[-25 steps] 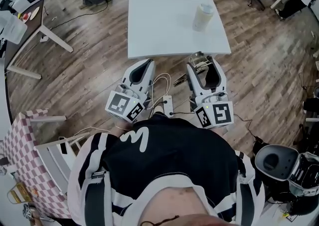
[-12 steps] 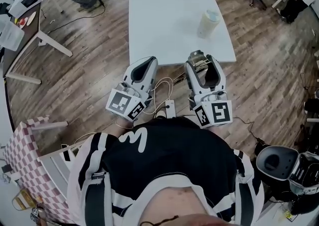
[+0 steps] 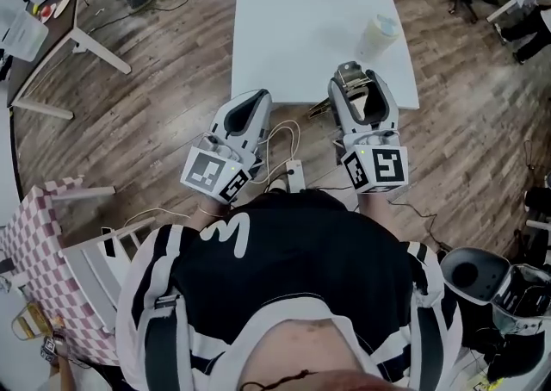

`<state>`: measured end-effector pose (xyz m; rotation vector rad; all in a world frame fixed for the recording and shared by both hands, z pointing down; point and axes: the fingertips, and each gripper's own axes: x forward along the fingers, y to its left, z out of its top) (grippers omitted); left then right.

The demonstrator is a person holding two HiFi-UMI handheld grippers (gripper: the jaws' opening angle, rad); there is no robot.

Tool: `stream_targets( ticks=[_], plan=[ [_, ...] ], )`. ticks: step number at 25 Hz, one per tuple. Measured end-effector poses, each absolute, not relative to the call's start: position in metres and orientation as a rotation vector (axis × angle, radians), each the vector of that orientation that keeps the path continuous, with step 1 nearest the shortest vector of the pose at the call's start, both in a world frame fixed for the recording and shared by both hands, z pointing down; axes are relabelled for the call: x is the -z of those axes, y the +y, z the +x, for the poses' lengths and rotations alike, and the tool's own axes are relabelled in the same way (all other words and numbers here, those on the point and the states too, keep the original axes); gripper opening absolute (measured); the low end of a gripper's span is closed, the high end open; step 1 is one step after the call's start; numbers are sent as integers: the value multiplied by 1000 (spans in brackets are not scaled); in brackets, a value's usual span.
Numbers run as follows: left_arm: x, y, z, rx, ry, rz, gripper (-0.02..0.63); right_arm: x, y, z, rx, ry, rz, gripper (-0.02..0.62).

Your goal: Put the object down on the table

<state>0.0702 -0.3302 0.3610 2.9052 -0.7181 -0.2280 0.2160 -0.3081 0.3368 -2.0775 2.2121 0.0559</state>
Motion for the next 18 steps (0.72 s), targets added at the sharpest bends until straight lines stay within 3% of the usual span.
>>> stream_targets(
  ticks=[18],
  plan=[
    [-385, -343, 5, 171, -1007, 2768, 5, -389, -398, 231, -12, 2331, -2135, 290]
  ],
)
